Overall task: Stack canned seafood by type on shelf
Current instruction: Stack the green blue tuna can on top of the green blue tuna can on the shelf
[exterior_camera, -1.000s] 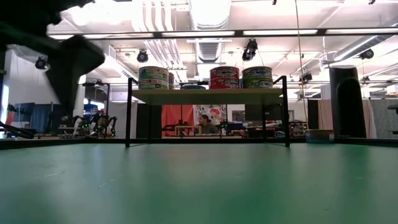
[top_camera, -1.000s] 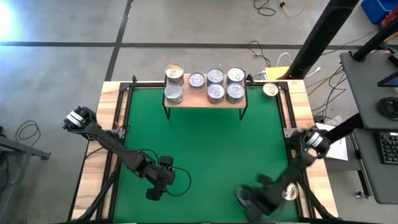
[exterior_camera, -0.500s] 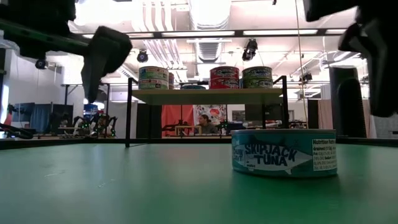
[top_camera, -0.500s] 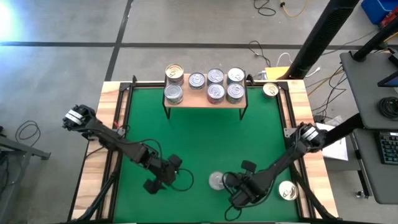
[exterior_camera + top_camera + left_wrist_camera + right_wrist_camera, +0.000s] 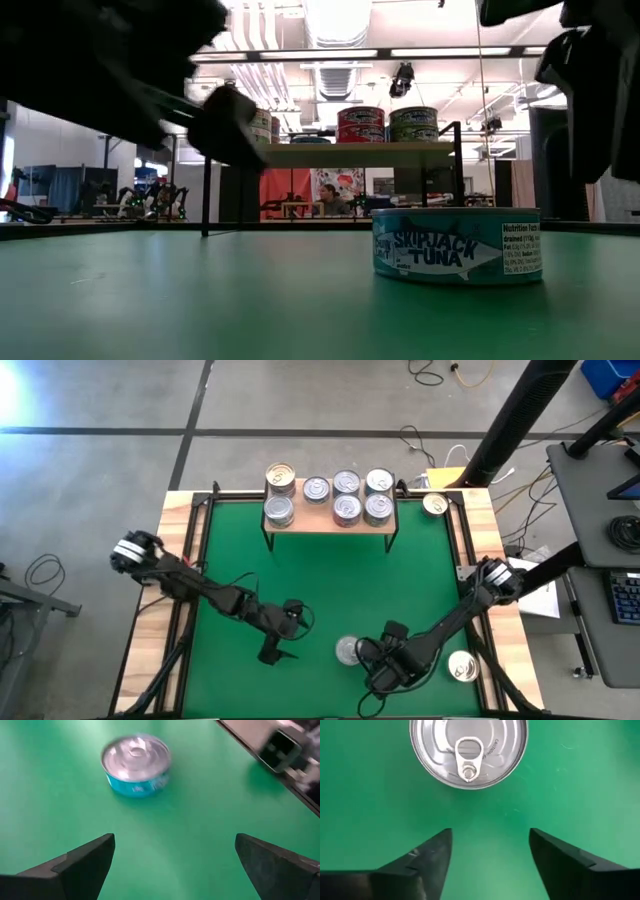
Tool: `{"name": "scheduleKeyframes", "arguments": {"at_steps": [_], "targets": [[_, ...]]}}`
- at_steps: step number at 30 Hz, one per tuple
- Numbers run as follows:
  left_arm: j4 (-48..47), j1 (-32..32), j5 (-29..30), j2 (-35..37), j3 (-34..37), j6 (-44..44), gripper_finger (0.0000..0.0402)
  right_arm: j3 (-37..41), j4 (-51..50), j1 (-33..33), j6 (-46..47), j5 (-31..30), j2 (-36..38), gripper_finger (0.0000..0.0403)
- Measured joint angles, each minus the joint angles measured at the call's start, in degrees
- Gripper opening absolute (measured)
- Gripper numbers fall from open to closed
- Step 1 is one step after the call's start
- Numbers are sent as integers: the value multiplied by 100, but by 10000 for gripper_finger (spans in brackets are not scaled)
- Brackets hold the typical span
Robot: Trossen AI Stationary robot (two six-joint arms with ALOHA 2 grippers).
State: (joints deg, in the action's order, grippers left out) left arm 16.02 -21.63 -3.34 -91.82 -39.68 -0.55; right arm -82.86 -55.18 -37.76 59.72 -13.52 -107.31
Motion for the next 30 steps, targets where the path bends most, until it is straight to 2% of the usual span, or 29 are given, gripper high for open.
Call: {"name": "scheduleKeyframes", "arguments": {"at_steps": [4,8,10,14,19,25,30], "targets": [[56,154,68,-722,-409,-205,399,10,11,114,-393,129,-264,294],[-119,355,-26,-1234,-702,-713,395,7,35,292,-319,1129,-403,326],[-121,358,-48,-1341,-792,-864,391,-2,62,300,-303,1323,-392,341],[-474,337,-52,-1426,-986,-1097,383,-1,57,71,-188,857,-148,367],[-946,326,-25,-1415,-1177,-1554,379,128,160,-509,-81,131,35,373],[-1040,289,56,-1417,-1407,-1880,379,634,1266,-537,334,101,31,374],[-1037,289,130,-1470,-1428,-2157,379,649,1345,-521,185,151,104,374]]}}
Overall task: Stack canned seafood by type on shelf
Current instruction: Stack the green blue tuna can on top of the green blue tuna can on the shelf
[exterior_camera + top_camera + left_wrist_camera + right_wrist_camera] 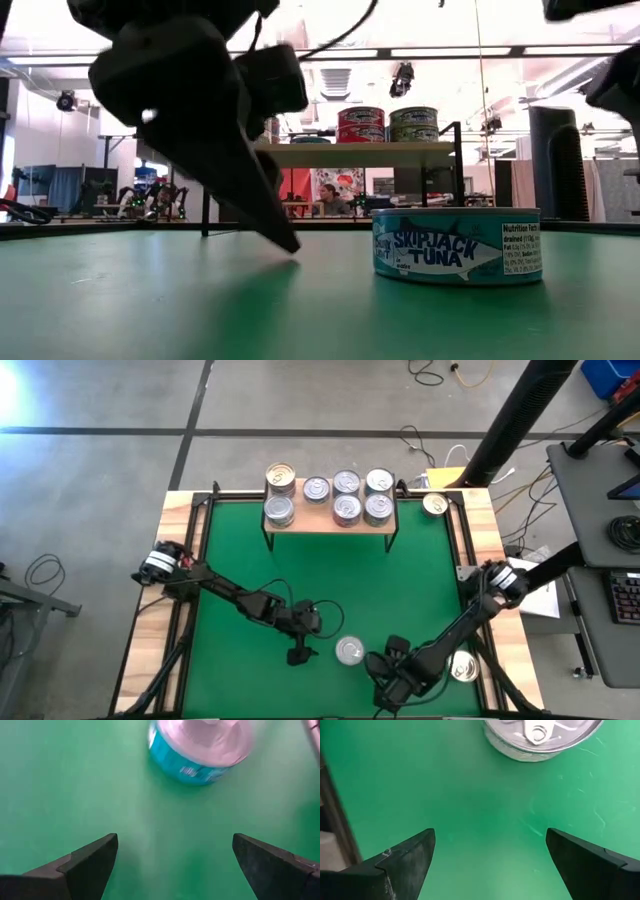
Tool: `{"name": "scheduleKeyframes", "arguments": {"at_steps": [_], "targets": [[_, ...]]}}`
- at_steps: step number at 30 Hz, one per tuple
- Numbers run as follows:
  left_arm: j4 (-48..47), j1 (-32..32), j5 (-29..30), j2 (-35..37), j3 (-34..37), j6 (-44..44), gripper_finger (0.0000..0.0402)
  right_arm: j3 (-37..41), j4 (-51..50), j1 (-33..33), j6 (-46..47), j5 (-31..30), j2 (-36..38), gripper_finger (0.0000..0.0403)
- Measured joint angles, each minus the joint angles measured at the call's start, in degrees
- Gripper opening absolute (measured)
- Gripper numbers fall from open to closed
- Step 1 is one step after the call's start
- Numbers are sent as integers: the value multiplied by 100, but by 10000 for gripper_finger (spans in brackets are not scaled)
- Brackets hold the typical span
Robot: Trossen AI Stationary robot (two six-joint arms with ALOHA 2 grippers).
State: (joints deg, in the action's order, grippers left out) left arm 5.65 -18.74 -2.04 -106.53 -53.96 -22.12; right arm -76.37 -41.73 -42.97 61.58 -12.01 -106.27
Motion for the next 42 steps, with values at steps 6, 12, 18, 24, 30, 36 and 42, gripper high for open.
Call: {"name": "scheduleKeyframes", "arguments": {"at_steps": [6,12,18,24,30,36,42], "targets": [[-336,-62,-92,28,-6,-202,379,-8,-277,-107,-305,104,180,374],[-374,-146,-58,14,-4,-221,379,-335,-526,-86,-1824,227,268,374],[-374,-157,-62,9,-6,-278,379,-480,-123,3,-1953,-169,263,374],[-220,-264,149,-4,10,-451,379,87,-135,140,-1218,-751,252,374],[123,-356,775,-77,23,-211,379,528,924,263,-1213,-1071,252,374],[887,-171,914,-450,-31,-535,379,908,1451,410,-1067,-1522,238,374],[997,-150,1000,-1051,-632,-318,374,1102,1900,634,-1215,-1657,201,374]]}}
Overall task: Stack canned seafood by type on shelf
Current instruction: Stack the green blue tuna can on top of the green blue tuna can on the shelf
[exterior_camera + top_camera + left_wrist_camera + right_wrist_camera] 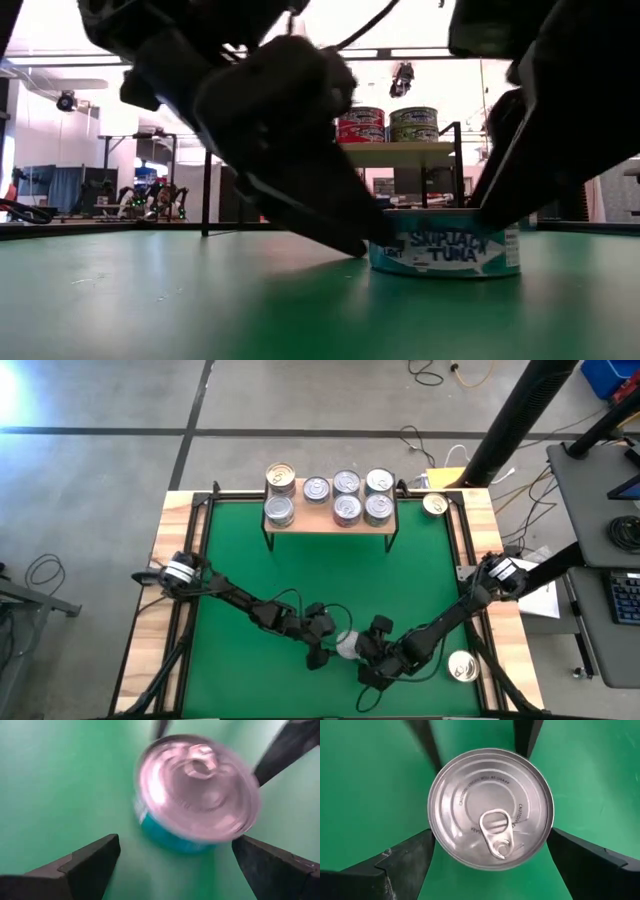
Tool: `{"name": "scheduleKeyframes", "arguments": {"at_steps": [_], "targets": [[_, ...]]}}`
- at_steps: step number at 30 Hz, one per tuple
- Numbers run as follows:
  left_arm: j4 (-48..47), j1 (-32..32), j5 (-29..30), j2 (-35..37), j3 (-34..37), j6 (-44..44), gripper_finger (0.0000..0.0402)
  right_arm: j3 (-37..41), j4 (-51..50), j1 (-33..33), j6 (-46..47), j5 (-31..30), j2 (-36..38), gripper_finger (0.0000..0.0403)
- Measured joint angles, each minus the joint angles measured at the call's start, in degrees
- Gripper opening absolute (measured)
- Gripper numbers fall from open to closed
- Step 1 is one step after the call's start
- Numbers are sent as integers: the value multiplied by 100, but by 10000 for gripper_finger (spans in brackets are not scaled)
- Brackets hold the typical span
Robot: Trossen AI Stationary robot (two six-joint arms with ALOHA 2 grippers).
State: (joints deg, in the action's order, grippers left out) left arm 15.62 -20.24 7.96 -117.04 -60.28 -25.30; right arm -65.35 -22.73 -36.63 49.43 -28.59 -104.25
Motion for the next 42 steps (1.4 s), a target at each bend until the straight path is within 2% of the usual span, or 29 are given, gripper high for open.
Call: {"name": "scheduleKeyframes", "arguments": {"at_steps": [7,12,15,23,27,33,36,42], "targets": [[-216,-71,-40,-502,-740,159,373,90,305,108,-609,52,-63,374],[-458,-73,-83,-583,-1025,416,373,290,667,117,-910,134,-61,375],[-660,-66,-153,-487,-1056,611,373,381,797,114,-770,165,-58,375],[-1191,-93,-158,475,-523,831,372,399,962,92,-728,168,-72,374],[-1538,-95,-77,708,-75,802,372,405,813,88,-982,268,-112,373],[-682,-44,546,515,386,292,372,404,1125,105,-1508,189,-109,373],[-201,-45,613,299,366,79,372,409,1311,130,-1567,211,-102,373],[-125,-76,711,123,154,109,372,390,1274,126,-1403,285,-90,374]]}}
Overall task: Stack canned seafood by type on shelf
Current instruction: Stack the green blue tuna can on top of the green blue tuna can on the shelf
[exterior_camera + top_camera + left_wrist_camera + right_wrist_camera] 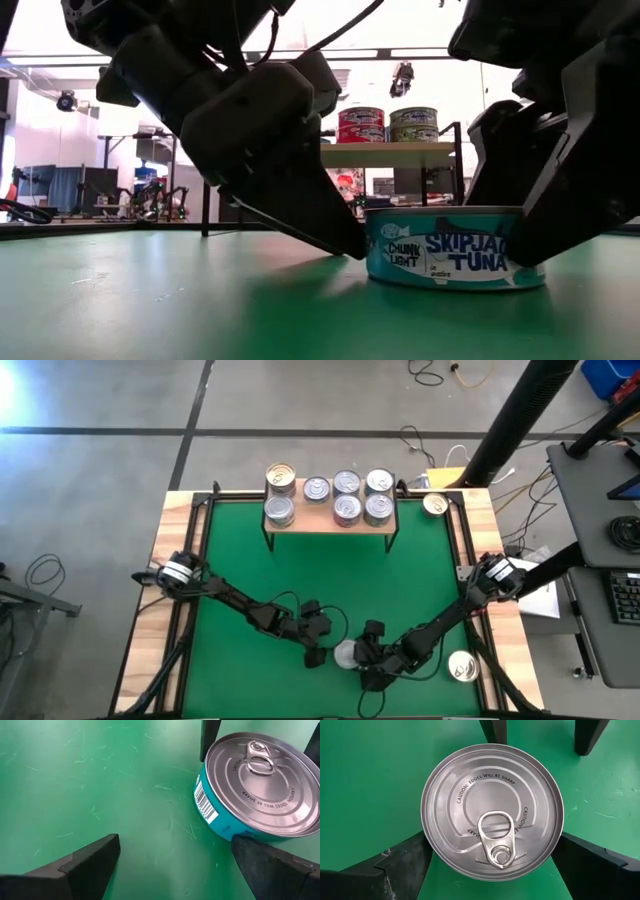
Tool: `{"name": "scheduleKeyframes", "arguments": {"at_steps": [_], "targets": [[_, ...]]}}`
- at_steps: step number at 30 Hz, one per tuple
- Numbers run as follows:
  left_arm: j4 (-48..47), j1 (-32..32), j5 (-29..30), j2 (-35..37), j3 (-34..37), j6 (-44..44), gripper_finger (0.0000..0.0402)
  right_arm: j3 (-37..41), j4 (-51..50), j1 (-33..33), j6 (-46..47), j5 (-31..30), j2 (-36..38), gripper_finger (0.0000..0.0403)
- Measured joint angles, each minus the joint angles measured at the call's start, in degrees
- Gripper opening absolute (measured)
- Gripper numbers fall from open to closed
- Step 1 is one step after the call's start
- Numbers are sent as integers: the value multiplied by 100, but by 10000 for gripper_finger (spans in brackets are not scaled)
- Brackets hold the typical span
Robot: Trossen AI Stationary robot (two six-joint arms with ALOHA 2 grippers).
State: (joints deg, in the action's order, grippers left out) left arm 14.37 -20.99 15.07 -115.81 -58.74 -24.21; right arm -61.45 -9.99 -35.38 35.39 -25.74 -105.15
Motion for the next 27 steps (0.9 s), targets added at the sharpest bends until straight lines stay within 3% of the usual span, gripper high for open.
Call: {"name": "scheduleKeyframes", "arguments": {"at_steps": [12,18,27], "targets": [[50,4,-26,-20,4,-5,372,-31,12,23,726,-60,-122,375],[82,16,-15,-31,-28,47,372,-39,78,138,1044,135,-137,397],[175,20,111,-42,-27,-4,372,-81,295,282,361,160,-170,400]]}}
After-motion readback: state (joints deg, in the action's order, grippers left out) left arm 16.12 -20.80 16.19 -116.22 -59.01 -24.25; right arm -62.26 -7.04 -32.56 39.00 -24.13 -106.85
